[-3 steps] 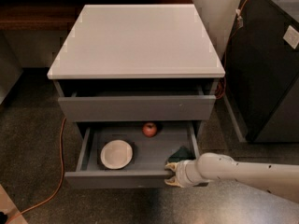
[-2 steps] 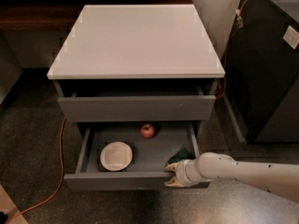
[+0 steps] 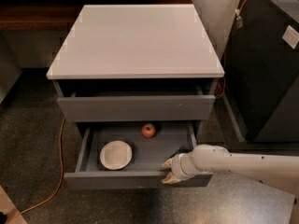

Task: Pick apple from middle drawer and place on counter

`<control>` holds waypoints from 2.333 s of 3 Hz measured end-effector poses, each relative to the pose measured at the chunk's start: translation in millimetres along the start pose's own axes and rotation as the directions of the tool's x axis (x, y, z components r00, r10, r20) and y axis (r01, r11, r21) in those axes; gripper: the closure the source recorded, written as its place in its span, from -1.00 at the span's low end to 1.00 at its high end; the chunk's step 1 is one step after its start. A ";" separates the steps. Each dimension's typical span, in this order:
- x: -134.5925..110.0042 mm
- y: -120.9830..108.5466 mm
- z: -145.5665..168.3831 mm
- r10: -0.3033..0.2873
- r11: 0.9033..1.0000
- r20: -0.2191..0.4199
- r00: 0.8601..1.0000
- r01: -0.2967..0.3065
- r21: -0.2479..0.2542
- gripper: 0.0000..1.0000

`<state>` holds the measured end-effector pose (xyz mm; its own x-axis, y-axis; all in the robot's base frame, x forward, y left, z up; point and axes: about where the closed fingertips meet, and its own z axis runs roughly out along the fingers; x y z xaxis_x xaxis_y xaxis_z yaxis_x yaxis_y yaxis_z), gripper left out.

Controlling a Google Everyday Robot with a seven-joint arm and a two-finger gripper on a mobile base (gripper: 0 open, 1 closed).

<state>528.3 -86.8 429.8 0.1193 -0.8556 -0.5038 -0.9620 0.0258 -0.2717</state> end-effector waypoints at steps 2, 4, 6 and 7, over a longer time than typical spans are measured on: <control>-4.0 -7.2 1.4 -0.009 1.000 0.009 1.000 0.009 -0.012 1.00; -2.4 -7.2 0.4 -0.009 1.000 0.009 1.000 0.010 -0.012 1.00; 4.2 17.5 -5.0 0.026 0.994 0.037 0.999 -0.022 -0.109 1.00; 12.9 38.4 -10.2 0.057 0.988 0.034 0.998 -0.052 -0.146 1.00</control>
Offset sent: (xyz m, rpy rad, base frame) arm 0.0518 0.0300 0.0235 0.0344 0.0331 0.1151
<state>490.4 -102.1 421.3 0.0724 -0.8346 -0.5461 -0.9924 -0.0056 -0.1230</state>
